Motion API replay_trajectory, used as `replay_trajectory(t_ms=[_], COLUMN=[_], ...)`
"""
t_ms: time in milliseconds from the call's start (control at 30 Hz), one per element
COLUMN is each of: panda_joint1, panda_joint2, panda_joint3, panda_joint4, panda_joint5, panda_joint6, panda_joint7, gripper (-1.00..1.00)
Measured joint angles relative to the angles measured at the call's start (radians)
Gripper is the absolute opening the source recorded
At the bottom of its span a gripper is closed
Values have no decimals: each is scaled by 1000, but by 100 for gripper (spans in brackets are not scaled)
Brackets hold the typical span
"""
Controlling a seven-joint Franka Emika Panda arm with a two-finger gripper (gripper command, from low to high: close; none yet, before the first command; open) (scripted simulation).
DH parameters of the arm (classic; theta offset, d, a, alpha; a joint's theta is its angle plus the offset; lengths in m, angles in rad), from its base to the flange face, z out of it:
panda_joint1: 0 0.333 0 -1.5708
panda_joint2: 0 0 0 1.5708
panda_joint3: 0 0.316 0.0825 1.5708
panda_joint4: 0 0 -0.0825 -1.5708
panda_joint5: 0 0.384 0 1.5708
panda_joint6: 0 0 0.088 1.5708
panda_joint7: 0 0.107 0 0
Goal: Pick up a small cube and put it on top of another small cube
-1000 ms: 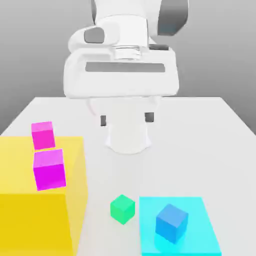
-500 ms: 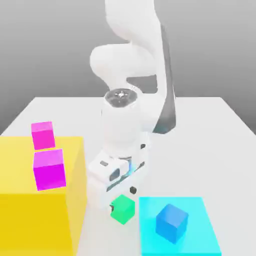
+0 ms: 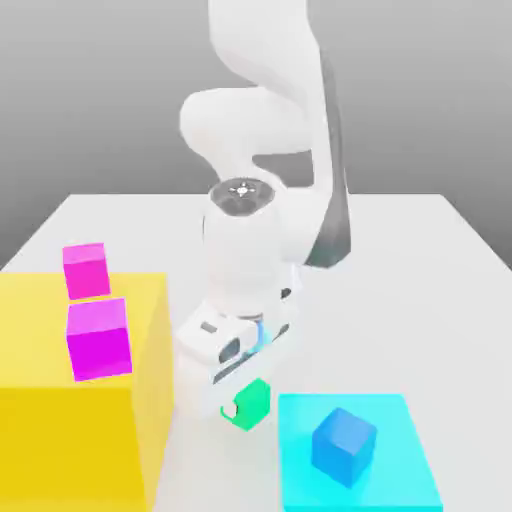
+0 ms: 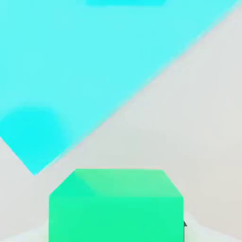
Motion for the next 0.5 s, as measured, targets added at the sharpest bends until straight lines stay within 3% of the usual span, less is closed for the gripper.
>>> replay_trajectory(t_ms=[267, 500], panda_joint1=[-31, -87], panda_joint2=[-136, -246], panda_joint3=[-24, -65], panda_joint4=[200, 372], panda_joint5=[-145, -210], panda_joint6=[-239, -466], panda_joint7=[-70, -133], gripper=[-100, -100])
